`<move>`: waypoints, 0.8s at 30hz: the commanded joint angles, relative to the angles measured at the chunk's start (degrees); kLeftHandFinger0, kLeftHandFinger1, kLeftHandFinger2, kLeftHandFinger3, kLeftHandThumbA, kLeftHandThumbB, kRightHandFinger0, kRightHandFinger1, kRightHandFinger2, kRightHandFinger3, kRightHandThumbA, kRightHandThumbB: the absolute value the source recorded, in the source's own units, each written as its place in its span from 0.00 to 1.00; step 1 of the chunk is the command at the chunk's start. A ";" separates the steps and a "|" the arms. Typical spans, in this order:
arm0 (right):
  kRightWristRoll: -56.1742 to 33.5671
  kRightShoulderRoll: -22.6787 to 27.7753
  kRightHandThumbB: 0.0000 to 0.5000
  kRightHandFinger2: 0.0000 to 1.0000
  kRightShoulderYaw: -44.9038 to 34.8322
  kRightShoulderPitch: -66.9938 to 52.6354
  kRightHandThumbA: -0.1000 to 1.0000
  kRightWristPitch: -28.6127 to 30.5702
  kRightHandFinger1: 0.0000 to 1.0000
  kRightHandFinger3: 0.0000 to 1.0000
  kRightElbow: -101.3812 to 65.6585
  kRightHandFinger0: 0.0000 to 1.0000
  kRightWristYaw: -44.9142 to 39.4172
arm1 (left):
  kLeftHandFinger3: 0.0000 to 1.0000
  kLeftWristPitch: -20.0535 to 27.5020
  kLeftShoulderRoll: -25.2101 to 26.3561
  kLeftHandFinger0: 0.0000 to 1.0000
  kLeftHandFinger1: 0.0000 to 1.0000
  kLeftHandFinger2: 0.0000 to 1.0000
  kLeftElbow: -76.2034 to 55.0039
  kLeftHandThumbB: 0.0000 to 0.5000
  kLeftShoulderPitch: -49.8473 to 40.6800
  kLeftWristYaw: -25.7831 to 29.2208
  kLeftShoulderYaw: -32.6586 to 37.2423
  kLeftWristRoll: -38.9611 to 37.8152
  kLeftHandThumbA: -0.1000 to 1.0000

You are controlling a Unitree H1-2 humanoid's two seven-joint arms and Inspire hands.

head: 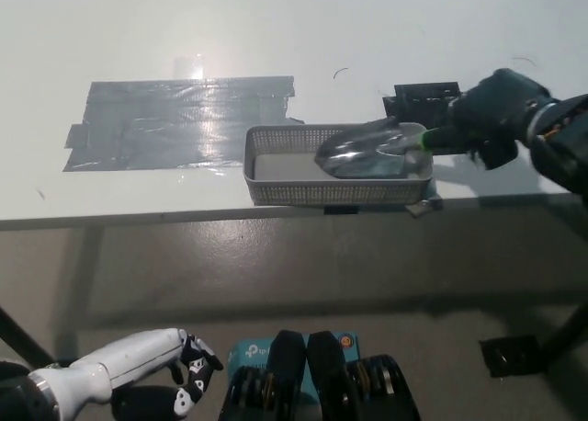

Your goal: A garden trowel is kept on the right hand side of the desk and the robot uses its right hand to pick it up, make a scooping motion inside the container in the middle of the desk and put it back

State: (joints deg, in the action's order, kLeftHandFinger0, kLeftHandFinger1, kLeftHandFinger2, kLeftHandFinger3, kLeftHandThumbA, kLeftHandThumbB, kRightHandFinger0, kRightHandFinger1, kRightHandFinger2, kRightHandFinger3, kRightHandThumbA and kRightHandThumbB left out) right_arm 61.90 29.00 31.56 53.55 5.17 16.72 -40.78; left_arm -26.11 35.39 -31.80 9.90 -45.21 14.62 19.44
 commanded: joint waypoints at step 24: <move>-3.53 -8.80 0.00 0.18 -4.37 6.13 0.00 -8.58 0.03 0.71 4.05 0.00 -3.10 | 0.88 -0.82 -0.74 0.62 0.64 0.73 -0.64 0.27 1.57 -3.65 -0.49 0.98 0.90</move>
State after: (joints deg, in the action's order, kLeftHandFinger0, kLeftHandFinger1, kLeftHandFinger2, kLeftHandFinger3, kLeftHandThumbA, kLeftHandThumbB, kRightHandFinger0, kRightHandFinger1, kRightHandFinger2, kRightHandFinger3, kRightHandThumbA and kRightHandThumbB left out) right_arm 62.05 20.03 30.36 56.44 0.39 19.68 -43.63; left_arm -26.11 34.21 -31.67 11.14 -48.40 14.92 19.97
